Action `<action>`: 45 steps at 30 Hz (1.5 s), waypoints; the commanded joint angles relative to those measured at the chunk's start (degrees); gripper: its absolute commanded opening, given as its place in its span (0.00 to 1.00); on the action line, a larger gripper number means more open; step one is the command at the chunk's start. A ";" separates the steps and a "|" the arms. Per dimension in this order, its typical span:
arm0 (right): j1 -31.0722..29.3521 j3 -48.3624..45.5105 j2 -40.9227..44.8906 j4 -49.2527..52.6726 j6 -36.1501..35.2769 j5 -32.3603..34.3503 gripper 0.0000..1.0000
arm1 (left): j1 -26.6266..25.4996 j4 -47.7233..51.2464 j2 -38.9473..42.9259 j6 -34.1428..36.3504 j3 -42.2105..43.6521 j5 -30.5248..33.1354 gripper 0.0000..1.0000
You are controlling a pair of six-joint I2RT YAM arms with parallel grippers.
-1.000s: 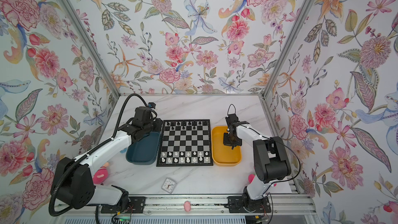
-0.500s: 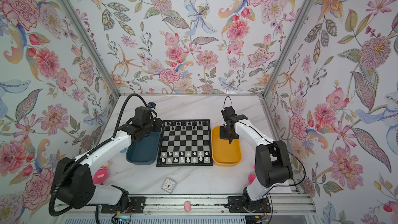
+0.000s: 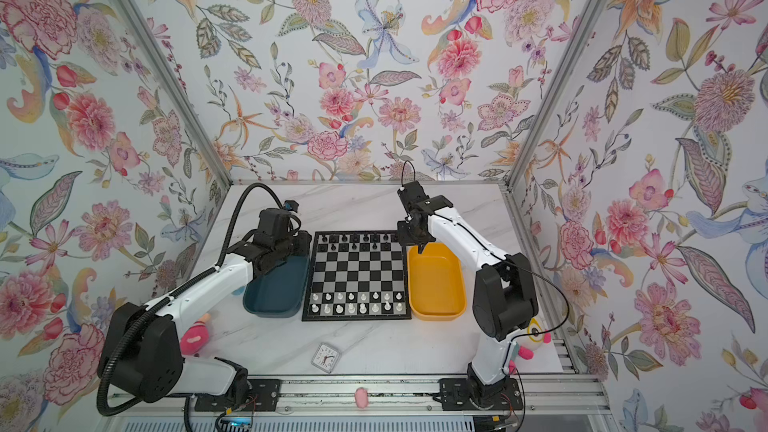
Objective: Set up the chess pieces on the board
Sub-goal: 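Carry the black pawn with the right gripper to the black pawn row, then lower the black pawn onto the last empty square and open the right gripper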
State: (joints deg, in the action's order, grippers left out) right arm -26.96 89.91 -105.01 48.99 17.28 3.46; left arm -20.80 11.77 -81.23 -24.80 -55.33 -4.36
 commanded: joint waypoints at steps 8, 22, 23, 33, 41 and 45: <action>-1.43 8.79 -10.48 3.54 -1.80 -1.49 0.05 | 1.61 -0.65 0.77 1.21 1.19 -1.44 0.31; -1.52 13.53 -17.87 4.53 -2.60 -0.78 0.05 | 2.59 -0.61 0.02 1.42 1.19 -1.97 0.31; -1.52 13.70 -18.15 4.58 -2.61 -0.77 0.05 | 2.60 -0.61 0.06 1.42 1.19 -1.97 0.31; -1.52 15.29 -20.14 4.53 -2.80 -1.37 0.05 | 2.76 -0.45 -0.07 1.40 1.28 -1.98 0.31; -1.53 15.92 -21.56 4.56 -2.82 -1.88 0.05 | 2.98 -0.34 0.02 1.40 1.45 -1.88 0.31; -1.53 16.02 -22.10 4.53 -2.78 -1.96 0.06 | 3.13 -0.26 0.02 1.36 1.45 -1.88 0.31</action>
State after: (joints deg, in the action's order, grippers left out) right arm -28.12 104.71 -125.19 52.29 15.20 1.93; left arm -18.63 11.40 -81.23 -24.38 -54.65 -5.82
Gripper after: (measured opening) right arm 0.090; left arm 0.310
